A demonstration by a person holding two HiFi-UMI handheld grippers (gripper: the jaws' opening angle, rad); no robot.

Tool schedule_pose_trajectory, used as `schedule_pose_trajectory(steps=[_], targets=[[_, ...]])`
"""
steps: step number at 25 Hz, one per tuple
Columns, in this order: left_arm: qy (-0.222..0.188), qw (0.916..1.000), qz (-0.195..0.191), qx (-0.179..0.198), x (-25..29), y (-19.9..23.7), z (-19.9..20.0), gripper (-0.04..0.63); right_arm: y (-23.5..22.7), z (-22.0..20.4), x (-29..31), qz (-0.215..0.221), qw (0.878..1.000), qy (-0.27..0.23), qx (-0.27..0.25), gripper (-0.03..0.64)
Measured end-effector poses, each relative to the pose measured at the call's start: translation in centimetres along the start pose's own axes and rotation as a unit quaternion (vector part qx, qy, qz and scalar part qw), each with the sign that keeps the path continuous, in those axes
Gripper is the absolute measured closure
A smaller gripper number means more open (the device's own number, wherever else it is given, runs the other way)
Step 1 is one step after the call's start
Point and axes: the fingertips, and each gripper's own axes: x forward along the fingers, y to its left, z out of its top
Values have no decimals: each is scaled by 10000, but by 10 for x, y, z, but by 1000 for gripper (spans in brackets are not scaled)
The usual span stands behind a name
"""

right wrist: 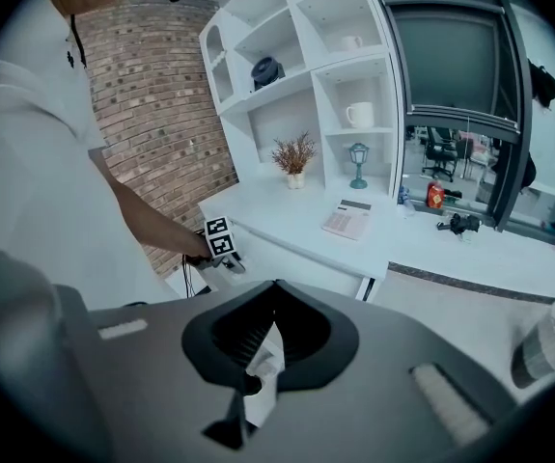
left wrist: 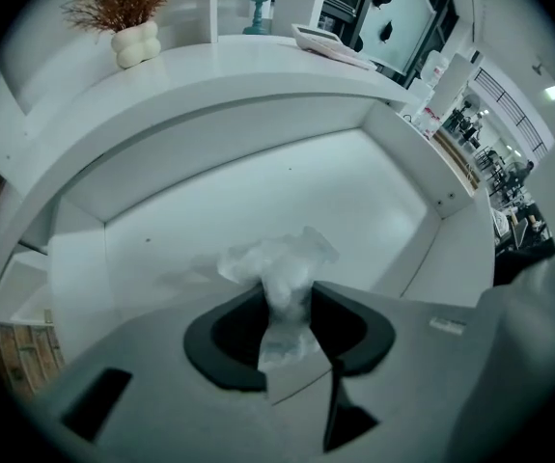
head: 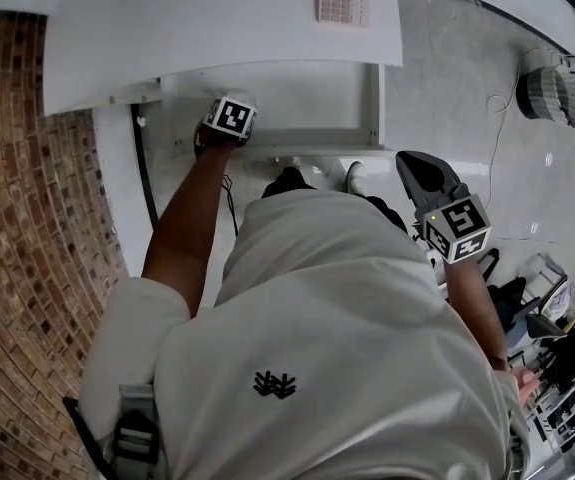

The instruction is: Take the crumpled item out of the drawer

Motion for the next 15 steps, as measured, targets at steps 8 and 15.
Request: schedule_pose_trajectory(steps=[8, 15], targets=[[-339, 9993, 148, -113, -27, -17, 12, 468, -6, -11, -12, 294, 9994, -113, -140, 603], [-606, 9970, 421, -255, -53, -37, 14, 472, -16, -18, -35, 549, 9975, -265, -350, 603]])
